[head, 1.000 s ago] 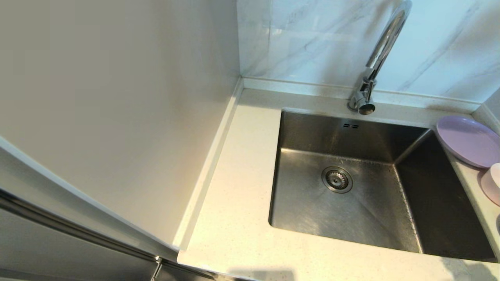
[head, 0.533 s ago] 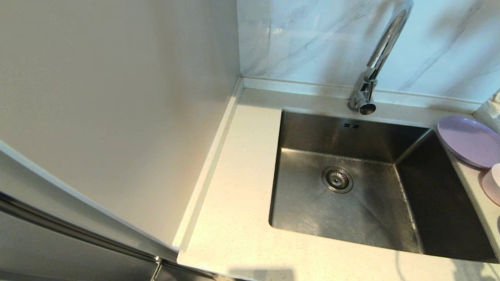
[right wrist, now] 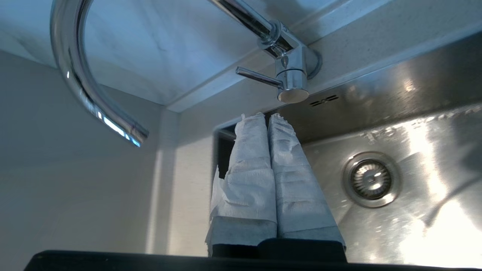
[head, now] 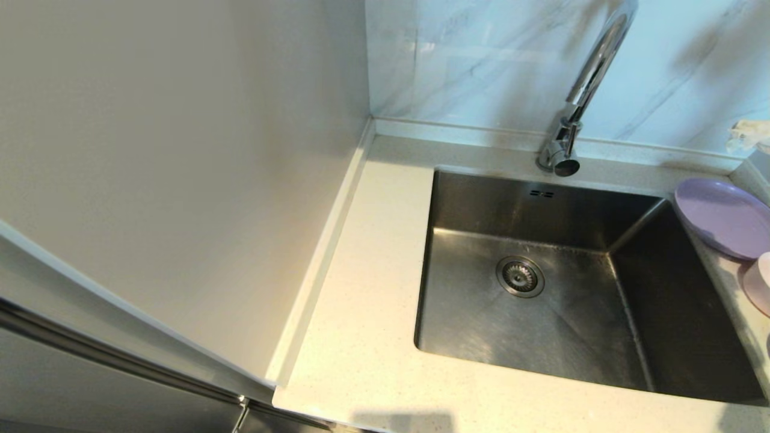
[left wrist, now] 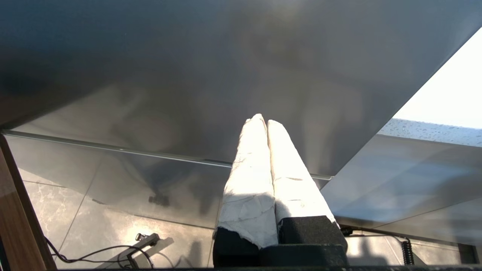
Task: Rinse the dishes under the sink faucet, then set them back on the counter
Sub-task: Turn on the faucet
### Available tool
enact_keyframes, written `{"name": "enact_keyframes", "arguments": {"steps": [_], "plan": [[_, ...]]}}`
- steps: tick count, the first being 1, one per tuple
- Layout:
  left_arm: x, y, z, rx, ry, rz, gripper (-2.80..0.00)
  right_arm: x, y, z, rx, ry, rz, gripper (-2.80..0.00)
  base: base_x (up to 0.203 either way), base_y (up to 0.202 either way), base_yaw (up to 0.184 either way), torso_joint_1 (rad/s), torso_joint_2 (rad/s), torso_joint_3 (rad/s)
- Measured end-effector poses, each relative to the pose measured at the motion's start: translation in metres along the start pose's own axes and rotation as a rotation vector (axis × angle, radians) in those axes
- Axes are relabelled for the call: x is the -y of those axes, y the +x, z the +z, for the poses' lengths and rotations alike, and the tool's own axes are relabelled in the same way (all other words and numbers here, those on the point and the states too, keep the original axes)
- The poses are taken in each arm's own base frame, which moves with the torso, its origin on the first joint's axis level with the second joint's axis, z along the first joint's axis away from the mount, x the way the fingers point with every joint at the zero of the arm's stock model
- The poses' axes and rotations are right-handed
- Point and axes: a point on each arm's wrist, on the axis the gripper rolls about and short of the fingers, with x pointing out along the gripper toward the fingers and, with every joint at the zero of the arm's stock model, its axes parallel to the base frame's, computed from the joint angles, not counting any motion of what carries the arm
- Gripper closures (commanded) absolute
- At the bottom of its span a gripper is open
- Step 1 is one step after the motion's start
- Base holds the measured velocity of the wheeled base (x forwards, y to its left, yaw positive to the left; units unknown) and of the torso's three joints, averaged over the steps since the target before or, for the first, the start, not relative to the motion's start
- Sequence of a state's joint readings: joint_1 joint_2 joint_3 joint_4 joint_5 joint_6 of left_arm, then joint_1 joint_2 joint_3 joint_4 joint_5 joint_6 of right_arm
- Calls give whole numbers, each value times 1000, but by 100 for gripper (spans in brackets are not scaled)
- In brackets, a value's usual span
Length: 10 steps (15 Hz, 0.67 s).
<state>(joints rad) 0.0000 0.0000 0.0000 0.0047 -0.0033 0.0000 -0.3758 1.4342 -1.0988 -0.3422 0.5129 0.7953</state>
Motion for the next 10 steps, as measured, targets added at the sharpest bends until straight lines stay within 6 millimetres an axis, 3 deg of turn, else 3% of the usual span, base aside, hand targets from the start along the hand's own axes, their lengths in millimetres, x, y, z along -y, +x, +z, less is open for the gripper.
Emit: {"name": "enact_keyframes", "arguments": {"steps": [5,10], "plan": [[0,0,0,0,0,0,0,48,38,24,-93,74,188,0,0,0,0,0,0,0],[0,0,0,0,0,0,0,75,82,20,-114,35,408,0,0,0,0,0,0,0]]}}
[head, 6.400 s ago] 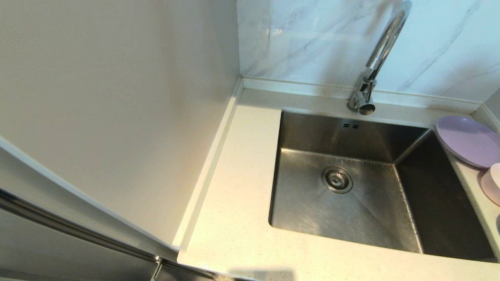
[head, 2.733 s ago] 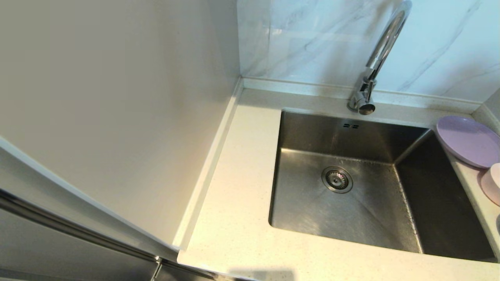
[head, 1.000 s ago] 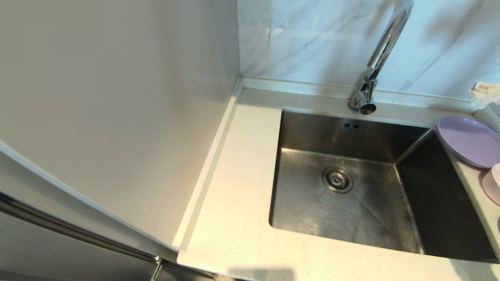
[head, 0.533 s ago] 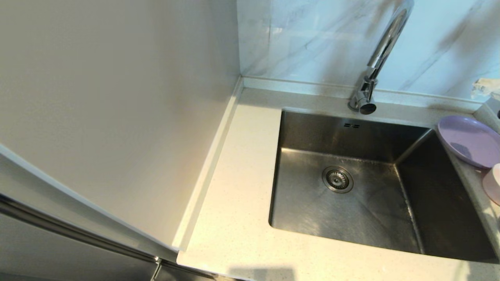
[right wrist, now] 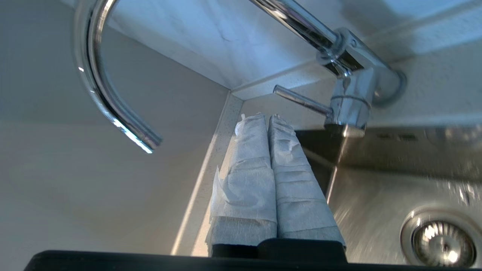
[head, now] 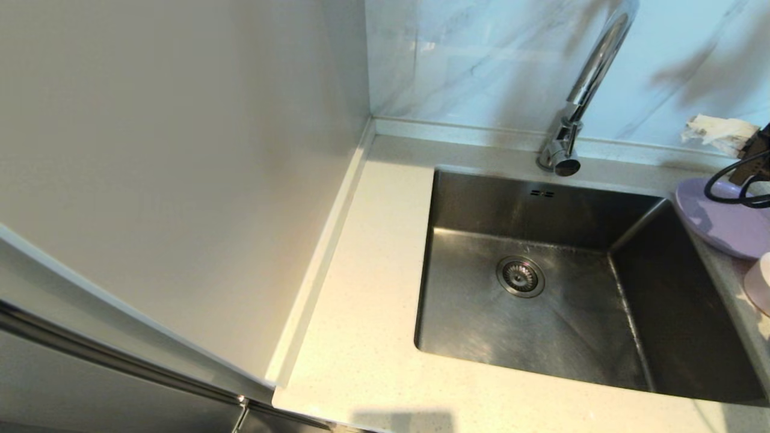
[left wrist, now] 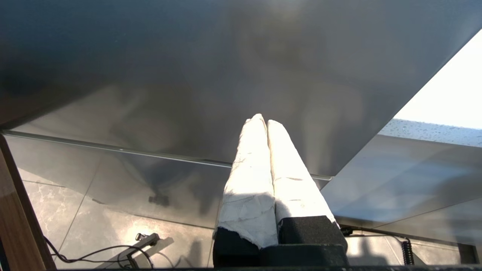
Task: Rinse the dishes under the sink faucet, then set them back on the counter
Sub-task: Turn on the faucet
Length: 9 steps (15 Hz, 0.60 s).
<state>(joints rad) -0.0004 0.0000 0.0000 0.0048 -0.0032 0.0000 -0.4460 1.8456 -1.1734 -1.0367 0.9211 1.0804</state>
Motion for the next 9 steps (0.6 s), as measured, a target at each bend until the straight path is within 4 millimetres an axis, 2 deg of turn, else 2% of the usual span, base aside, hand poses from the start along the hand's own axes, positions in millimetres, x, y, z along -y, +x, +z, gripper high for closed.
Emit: {"name": "enact_keyframes", "arguments": {"steps": [4,7,9], "plan": [[0,0,0,0,0,0,0,22,32,-11,6,-68,74,0,0,0,0,0,0,0],[0,0,0,0,0,0,0,23,56,-11,59,-84,43,0,0,0,0,0,0,0],[0,0,0,0,0,0,0,19,78,-17,113,-85,-50,0,0,0,0,0,0,0]]}}
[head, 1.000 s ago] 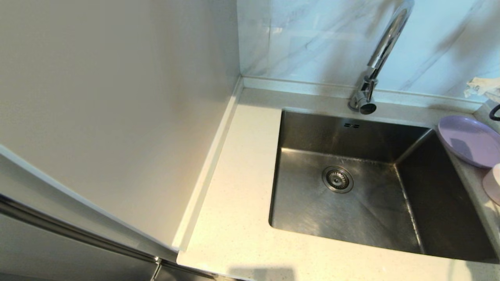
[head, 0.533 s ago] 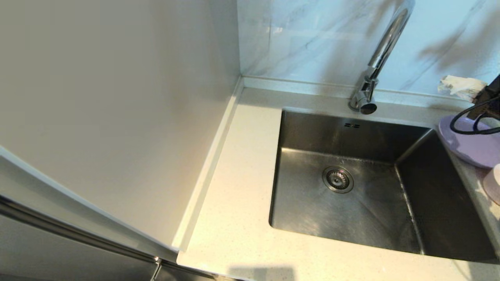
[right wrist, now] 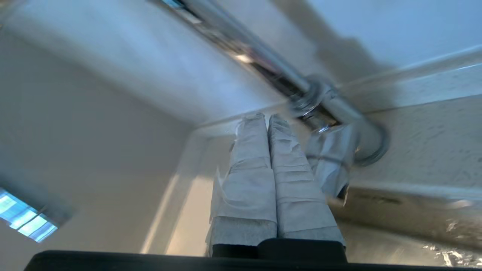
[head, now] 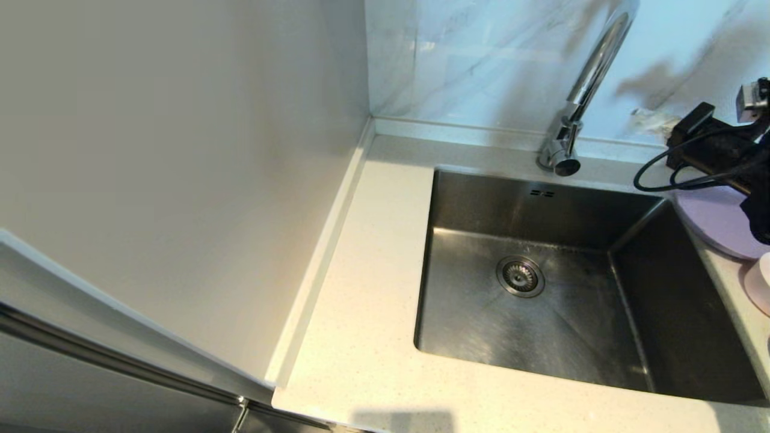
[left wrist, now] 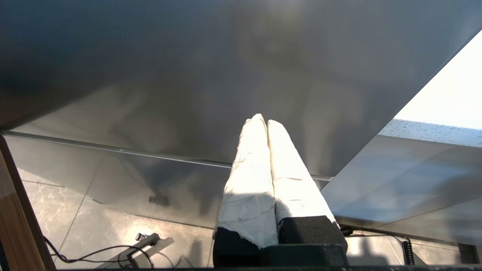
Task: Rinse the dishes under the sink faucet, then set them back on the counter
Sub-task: Turn on the faucet
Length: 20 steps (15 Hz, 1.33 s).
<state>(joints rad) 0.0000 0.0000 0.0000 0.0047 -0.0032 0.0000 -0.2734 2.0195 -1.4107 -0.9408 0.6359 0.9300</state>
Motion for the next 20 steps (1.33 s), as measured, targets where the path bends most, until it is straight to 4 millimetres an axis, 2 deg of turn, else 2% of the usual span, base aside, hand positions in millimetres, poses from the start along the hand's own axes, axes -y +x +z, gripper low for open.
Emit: {"name": "enact_keyframes", "arguments": {"steps": [2,6,10,20], "plan": [[0,0,0,0,0,0,0,-6,18,-9,43,-23,-93,0,0,0,0,0,0,0],[0,0,0,0,0,0,0,-15,34,-16,24,77,-98,0,0,0,0,0,0,0],[0,0,0,0,0,0,0,-21,43,-19,9,132,-80,0,0,0,0,0,0,0],[0,0,0,0,0,0,0,-42,58,-35,-68,149,-31,0,0,0,0,0,0,0]]}}
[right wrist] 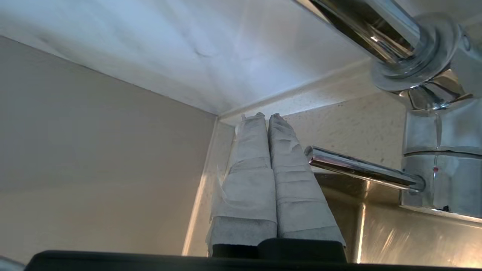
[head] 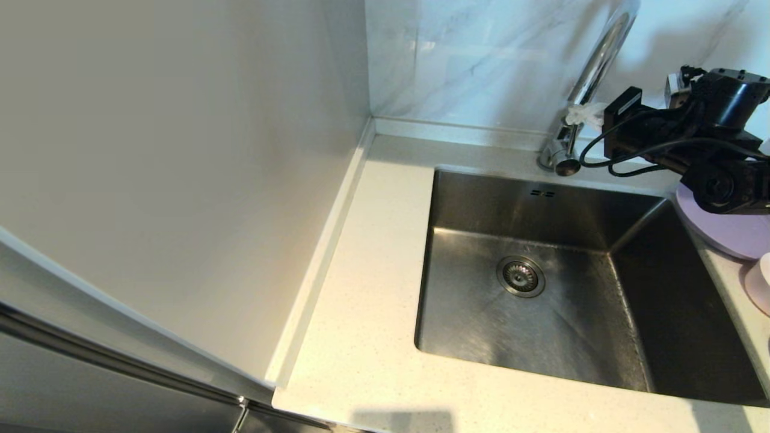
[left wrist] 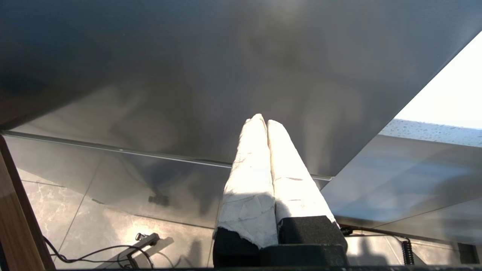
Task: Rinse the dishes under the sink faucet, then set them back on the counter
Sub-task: Turn on the faucet
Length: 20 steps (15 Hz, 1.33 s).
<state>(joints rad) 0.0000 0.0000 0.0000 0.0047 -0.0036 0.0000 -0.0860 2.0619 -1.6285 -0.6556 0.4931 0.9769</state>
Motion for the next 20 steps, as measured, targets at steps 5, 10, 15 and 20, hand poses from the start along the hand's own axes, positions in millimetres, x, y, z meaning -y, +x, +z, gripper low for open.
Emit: {"name": "enact_keyframes", "arguments": {"steps": [5,10,15,20], "plan": [[0,0,0,0,0,0,0,3,1,-3,-20,-21,-2,0,0,0,0,0,0,0],[0,0,0,0,0,0,0,-1,3,2,0,-47,8,0,0,0,0,0,0,0],[0,0,0,0,0,0,0,-5,6,7,34,-50,14,0,0,0,0,0,0,0],[0,0,0,0,0,0,0,17,14,-1,16,-40,-16,0,0,0,0,0,0,0]]}}
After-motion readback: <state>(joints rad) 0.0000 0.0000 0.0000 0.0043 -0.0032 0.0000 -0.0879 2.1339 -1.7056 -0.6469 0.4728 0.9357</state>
